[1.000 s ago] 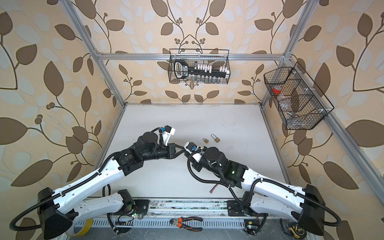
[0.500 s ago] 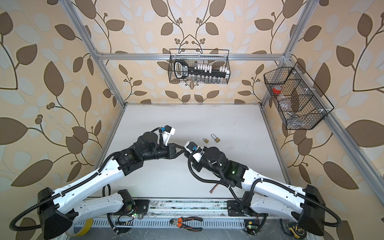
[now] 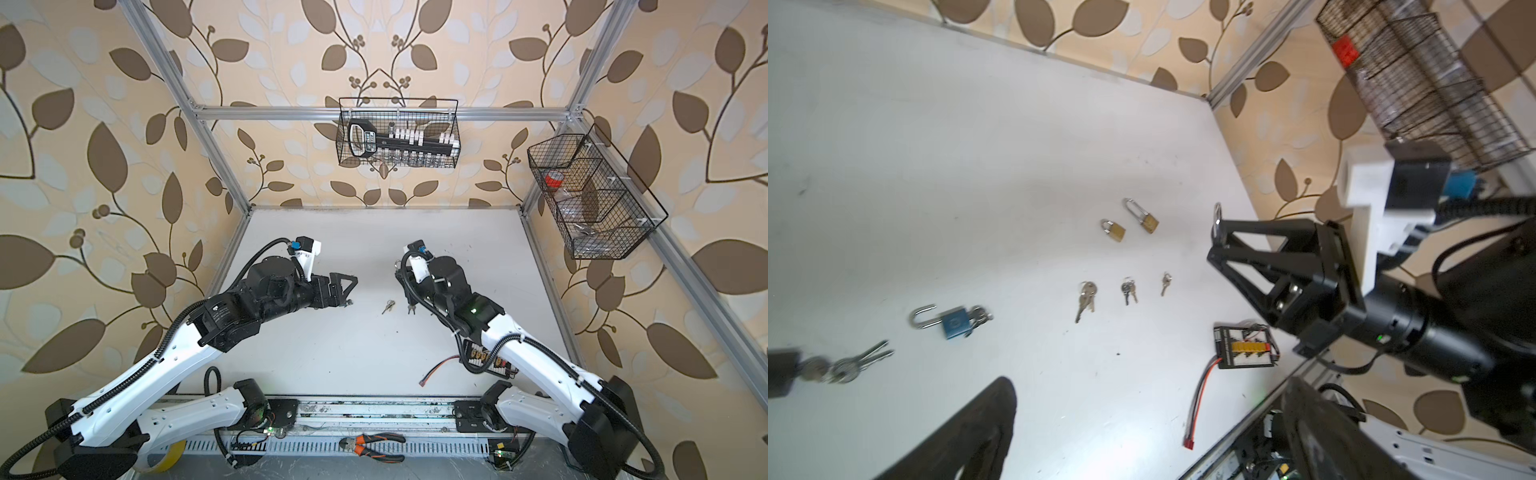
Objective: Lock with the key
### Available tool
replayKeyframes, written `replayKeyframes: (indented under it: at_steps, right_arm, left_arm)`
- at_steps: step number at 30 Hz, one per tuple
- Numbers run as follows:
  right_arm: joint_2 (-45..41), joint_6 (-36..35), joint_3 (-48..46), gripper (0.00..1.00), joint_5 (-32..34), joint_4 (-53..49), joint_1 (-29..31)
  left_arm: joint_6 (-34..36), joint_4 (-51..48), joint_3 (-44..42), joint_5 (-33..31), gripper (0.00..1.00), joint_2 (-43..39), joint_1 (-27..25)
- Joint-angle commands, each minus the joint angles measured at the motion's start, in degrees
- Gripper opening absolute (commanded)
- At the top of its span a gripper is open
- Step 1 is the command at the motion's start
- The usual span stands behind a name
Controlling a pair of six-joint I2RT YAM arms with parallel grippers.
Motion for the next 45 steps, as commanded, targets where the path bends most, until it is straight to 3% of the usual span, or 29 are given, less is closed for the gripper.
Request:
replayKeyframes:
  at_steps: [1,8,17,29,45]
  right_arm:
    - [6.63,2.43,5.22,0.0,-5.25,-6.16,-1.91]
    - [24.11,-0.46,16.13,0.0,-4.78,-13.24,-2.27]
    - [39.42,-5.35,27.5,0.0,0.25,-19.07,-1.67]
    - [50.32,-8.74,36.34,0.01,2.9,-22.58,-1.25]
    - [56.23,-9.76,40.31,0.23,3.35,-24.48,-1.15]
  left_arm:
    - [0.98,-6.15,0.26,-5.43,0.99,-1.8,3.59]
    - [0.14,-6.51,-4.04,3.98,0.99,-6.03,16.23]
    - [0.51,-10.04,-4.76,10.47,0.99,-7.08,26.36]
    - [-0.04,-9.91,-4.85,12.15,0.99,-7.87,27.28]
    - [0.05,-9.76,-5.38,13.47,0.99,-8.49,27.49]
